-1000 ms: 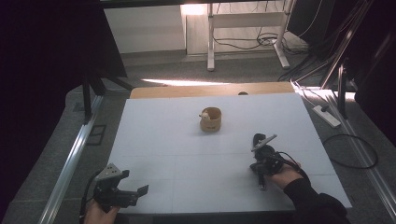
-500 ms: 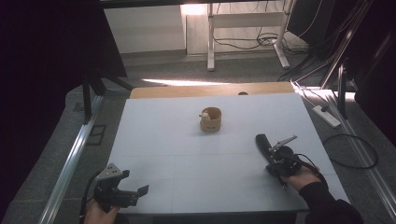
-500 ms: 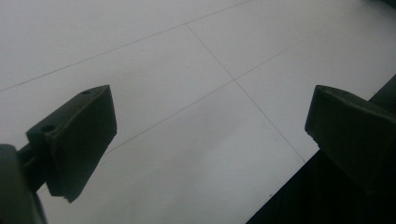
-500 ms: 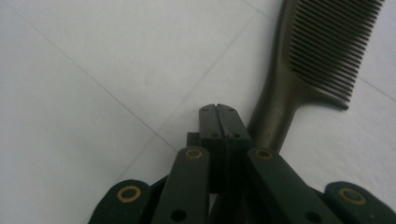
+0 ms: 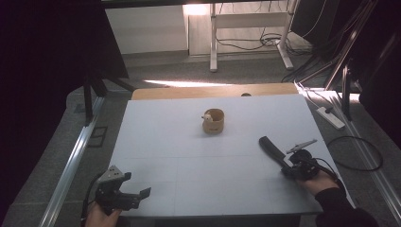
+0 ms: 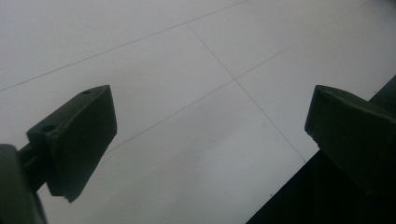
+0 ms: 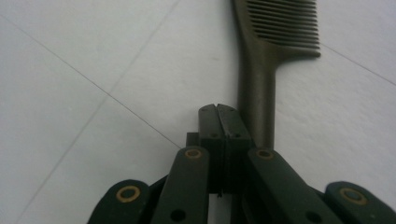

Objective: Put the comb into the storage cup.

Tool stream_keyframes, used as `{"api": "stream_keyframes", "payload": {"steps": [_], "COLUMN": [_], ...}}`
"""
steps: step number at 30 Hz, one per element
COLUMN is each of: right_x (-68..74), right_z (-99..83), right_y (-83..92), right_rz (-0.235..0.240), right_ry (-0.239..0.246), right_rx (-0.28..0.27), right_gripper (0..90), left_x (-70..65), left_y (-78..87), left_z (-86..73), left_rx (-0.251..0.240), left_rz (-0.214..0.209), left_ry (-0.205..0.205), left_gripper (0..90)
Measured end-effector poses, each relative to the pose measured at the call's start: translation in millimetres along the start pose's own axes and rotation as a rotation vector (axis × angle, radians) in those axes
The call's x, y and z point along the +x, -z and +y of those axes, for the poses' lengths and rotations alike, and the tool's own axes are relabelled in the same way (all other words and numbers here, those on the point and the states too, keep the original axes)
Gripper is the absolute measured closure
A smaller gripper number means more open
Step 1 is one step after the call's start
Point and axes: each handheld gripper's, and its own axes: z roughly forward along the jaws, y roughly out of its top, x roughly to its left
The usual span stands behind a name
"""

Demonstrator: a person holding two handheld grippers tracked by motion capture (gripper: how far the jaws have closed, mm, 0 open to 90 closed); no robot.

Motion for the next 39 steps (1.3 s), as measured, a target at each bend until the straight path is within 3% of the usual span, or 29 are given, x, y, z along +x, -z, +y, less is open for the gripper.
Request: {"api": "stream_keyframes", "payload": {"steps": [5, 12, 25, 31, 36, 39], "right_x": [-3.3, 5.6, 10.6, 10.5, 7.1, 4.2], "right_z": [-1.8, 3.0, 8.3, 10.5, 10.2, 9.0], "right_y": [1.7, 9.1, 22.0, 24.3, 25.5, 25.6], "right_rz": [0.007, 0.02, -0.03, -0.042, -0.078, -0.103], "right_ry": [-0.02, -0.001, 0.013, 0.009, 0.002, 0.006], "right_rx": [-0.007, -0.063, -0.157, -0.163, -0.16, -0.152], "right_gripper": [89.1, 82.1, 48.1, 32.9, 20.2, 17.0], "left_x": [-0.6, -0.6, -1.2, -1.3, -1.3, -1.3], "left_y": [-0.5, -0.7, -1.1, -1.5, -1.6, -1.5], "left_z": [0.1, 0.2, 0.6, 0.8, 0.8, 0.8], "left_rx": [-0.001, 0.001, 0.01, 0.013, 0.013, 0.013], "left_rz": [0.002, 0.003, 0.006, 0.007, 0.007, 0.006], "left_ry": [-0.001, -0.002, -0.01, -0.011, -0.011, -0.011], "left_gripper": [3.2, 3.3, 3.3, 3.3, 3.3, 3.3]}}
